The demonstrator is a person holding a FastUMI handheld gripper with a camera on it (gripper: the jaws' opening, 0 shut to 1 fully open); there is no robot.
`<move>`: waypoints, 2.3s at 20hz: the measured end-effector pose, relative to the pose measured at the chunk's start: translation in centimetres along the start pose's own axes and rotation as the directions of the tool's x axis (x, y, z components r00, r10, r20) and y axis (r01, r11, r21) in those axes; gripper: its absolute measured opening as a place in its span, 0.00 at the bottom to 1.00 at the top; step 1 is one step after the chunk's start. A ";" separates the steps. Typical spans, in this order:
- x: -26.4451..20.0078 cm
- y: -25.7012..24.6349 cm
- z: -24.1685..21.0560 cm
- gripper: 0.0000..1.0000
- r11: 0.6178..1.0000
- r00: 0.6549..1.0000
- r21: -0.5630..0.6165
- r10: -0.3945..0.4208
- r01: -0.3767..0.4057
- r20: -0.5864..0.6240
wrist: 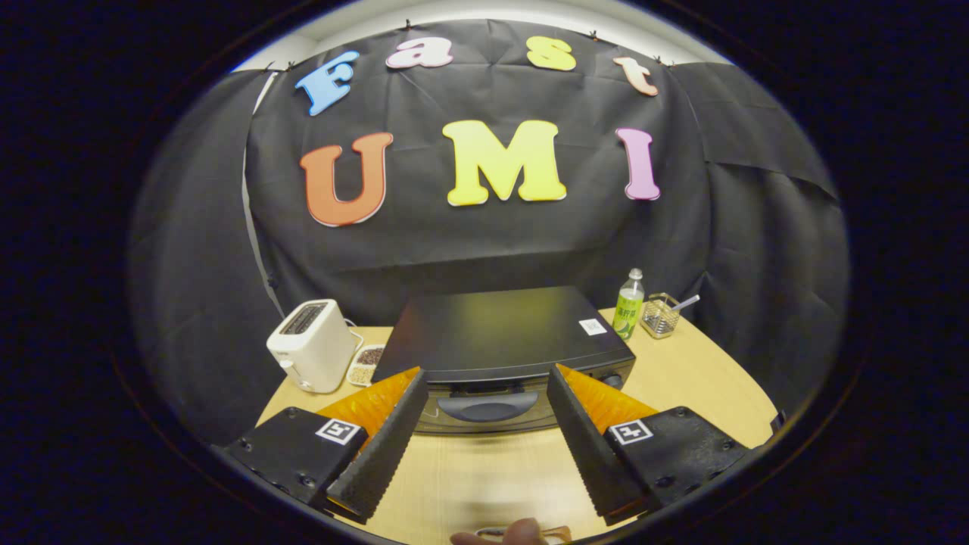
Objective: Open the toaster oven, put the food inside, and close the toaster oven door.
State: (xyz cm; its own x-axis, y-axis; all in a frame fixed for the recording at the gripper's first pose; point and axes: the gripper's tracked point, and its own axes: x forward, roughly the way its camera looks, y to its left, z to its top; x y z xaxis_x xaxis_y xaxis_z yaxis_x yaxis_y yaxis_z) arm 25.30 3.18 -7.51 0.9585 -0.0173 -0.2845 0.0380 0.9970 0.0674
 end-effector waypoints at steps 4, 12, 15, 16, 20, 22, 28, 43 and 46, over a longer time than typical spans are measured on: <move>5.5 -0.3 -3.5 1.00 0.999 0.996 -0.046 0.000 -0.005 -0.090; 8.2 -0.7 -4.6 1.00 0.999 0.992 -0.040 0.010 -0.016 -0.125; 7.7 -0.7 -4.9 1.00 0.998 0.988 -0.056 0.011 -0.020 -0.156; 7.5 -0.7 -5.2 1.00 0.999 0.985 -0.047 0.014 -0.022 -0.171; 5.6 -1.0 -7.2 1.00 1.000 0.971 0.001 0.018 -0.019 -0.238; 4.4 -1.1 -8.1 1.00 1.000 0.960 0.003 0.014 -0.014 -0.278; 2.2 -1.7 -11.5 1.00 0.999 0.919 -0.039 -0.006 -0.010 -0.394; -1.6 -0.3 -17.2 1.00 0.996 0.815 0.019 0.079 -0.083 -0.574; -6.5 0.5 -15.4 1.00 0.980 0.799 0.046 0.187 -0.196 -0.572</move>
State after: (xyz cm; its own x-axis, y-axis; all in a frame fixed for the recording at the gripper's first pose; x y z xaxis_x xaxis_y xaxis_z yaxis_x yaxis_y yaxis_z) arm 14.68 4.96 -20.37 0.6113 0.2154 -0.7615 -0.1375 0.9765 0.1658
